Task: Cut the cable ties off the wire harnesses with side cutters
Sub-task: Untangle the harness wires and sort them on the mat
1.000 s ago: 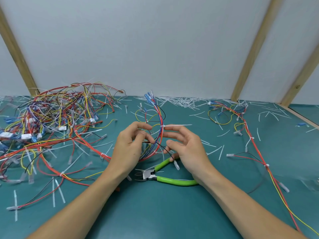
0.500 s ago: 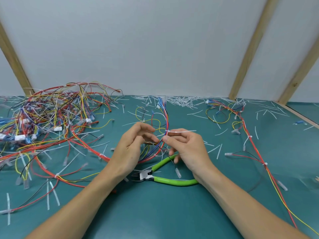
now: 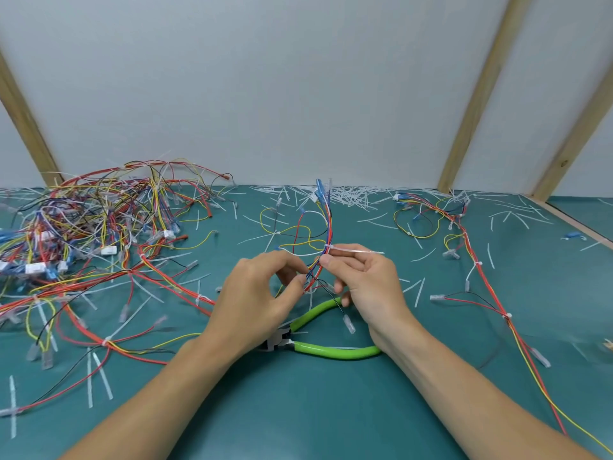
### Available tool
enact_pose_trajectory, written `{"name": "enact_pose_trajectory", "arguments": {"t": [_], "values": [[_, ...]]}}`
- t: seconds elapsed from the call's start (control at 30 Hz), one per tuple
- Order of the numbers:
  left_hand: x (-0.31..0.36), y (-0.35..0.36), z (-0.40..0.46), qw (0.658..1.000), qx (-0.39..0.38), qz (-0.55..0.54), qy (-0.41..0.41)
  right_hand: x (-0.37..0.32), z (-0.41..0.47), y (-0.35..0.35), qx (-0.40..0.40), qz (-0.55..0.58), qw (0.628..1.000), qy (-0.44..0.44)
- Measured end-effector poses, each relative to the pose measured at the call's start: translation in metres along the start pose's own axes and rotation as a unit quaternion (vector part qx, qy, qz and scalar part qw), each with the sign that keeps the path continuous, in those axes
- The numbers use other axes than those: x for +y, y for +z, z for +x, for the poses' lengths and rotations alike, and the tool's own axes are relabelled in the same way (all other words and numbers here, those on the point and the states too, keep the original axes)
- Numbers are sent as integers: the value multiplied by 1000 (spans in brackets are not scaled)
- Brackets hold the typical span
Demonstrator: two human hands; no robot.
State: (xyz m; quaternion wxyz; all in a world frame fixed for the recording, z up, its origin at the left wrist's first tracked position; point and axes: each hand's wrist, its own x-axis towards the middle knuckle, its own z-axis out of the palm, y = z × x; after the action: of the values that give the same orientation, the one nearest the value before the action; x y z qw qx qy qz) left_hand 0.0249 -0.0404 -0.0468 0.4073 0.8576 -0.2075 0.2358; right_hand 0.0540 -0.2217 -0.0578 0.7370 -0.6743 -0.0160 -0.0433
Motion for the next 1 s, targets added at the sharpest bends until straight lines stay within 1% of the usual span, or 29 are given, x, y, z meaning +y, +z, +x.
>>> {"name": "enact_pose_trajectory", "arguments": {"t": [0.1, 0.37, 0.6, 0.87, 1.0], "values": [[-3, 1, 0, 1000, -16, -2, -1, 0, -1, 1, -4, 1, 1000, 1], [-6, 4, 0, 1000, -26, 0, -4, -3, -3, 2, -4, 3, 1000, 3], [-5, 5, -1, 999, -20, 14, -38, -6, -4, 3, 5, 21, 1000, -9], [-9, 5, -1, 998, -19, 12, -55, -10, -9, 3, -82, 20, 996, -22], [-9, 5, -2, 998, -8, 10, -66, -13, -9, 2, -93, 13, 995, -27]]}}
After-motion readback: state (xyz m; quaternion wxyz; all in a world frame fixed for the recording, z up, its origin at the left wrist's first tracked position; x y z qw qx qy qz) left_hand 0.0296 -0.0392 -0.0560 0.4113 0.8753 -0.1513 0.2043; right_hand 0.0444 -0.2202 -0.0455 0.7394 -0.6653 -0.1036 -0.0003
